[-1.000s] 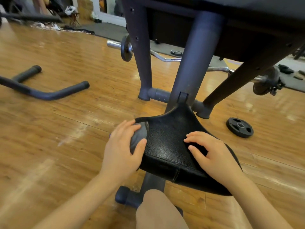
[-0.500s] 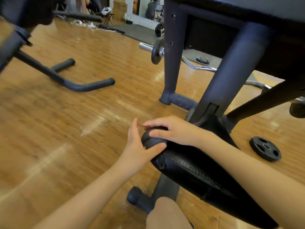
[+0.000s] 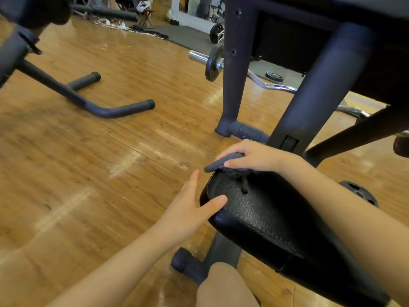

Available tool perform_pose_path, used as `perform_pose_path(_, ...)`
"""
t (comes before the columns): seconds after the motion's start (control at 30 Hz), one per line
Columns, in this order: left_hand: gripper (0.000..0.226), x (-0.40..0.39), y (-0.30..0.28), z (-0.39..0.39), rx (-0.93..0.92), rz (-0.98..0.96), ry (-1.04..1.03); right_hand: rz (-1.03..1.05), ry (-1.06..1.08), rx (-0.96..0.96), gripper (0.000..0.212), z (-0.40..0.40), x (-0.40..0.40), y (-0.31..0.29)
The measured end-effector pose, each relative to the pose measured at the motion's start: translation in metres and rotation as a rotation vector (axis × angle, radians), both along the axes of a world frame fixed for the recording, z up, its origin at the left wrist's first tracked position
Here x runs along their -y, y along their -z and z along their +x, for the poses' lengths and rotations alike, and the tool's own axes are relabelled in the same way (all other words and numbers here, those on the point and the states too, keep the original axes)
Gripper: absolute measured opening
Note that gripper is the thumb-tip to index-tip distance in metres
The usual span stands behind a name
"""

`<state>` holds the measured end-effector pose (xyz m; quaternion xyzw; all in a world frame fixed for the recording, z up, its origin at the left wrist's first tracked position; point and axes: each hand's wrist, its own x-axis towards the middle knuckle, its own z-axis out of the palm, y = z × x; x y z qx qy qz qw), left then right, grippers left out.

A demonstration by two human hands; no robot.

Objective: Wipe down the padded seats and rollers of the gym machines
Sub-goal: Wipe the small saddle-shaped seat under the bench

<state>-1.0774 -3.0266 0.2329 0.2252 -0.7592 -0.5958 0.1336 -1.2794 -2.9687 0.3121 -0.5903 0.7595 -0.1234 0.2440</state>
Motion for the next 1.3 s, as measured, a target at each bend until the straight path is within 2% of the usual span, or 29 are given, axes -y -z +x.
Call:
perform_pose_path(0.07, 0.111, -0.004, -0.004, -0.004, -0.005, -0.020, 0.009, 0.028, 0.134, -0.113, 0.018, -0.029, -0.011, 0.009)
perform_pose_path(0.17, 0.073, -0.004, -0.008, -0.013, -0.023, -0.163, 0.013, 0.033, 0.164, -0.083, 0.022, -0.029, -0.013, 0.015)
perform_pose_path(0.27, 0.064, 0.001, -0.008, -0.027, -0.037, -0.232, -0.007, -0.046, 0.109, 0.029, 0.028, 0.000, -0.006, 0.013)
perform_pose_path(0.37, 0.057, 0.006, -0.011, -0.041, -0.029, -0.206, 0.000, -0.083, 0.051, -0.012, 0.026, -0.003, -0.017, 0.010)
perform_pose_path(0.43, 0.051, 0.008, -0.013, -0.049, -0.039, -0.230, 0.048, -0.050, 0.038, -0.106, 0.026, -0.026, -0.034, 0.005)
perform_pose_path(0.5, 0.052, 0.010, -0.015, -0.054, -0.041, -0.263, 0.099, -0.002, 0.092, -0.208, 0.025, -0.057, -0.057, -0.002)
perform_pose_path(0.57, 0.055, 0.012, -0.013, -0.057, -0.043, -0.286, 0.129, -0.006, 0.192, -0.206, 0.024, -0.085, -0.075, -0.005)
perform_pose_path(0.67, 0.055, 0.012, -0.012, -0.059, -0.045, -0.288, 0.145, -0.099, 0.385, -0.070, 0.022, -0.100, -0.080, 0.003)
perform_pose_path(0.77, 0.055, 0.012, -0.011, -0.058, -0.053, -0.275, 0.138, -0.305, 0.590, -0.001, 0.021, -0.100, -0.079, 0.018)
perform_pose_path(0.93, 0.053, 0.011, -0.009, -0.056, -0.069, -0.256, 0.123, -0.351, 0.889, 0.202, 0.035, -0.100, -0.091, 0.029)
perform_pose_path(1.13, 0.050, 0.010, -0.011, -0.055, -0.067, -0.271, 0.105, -0.399, 0.929, 0.220, 0.038, -0.073, -0.117, 0.028)
perform_pose_path(1.3, 0.047, 0.008, -0.011, -0.056, -0.066, -0.257, 0.079, -0.324, 0.807, 0.102, 0.041, -0.050, -0.160, 0.029)
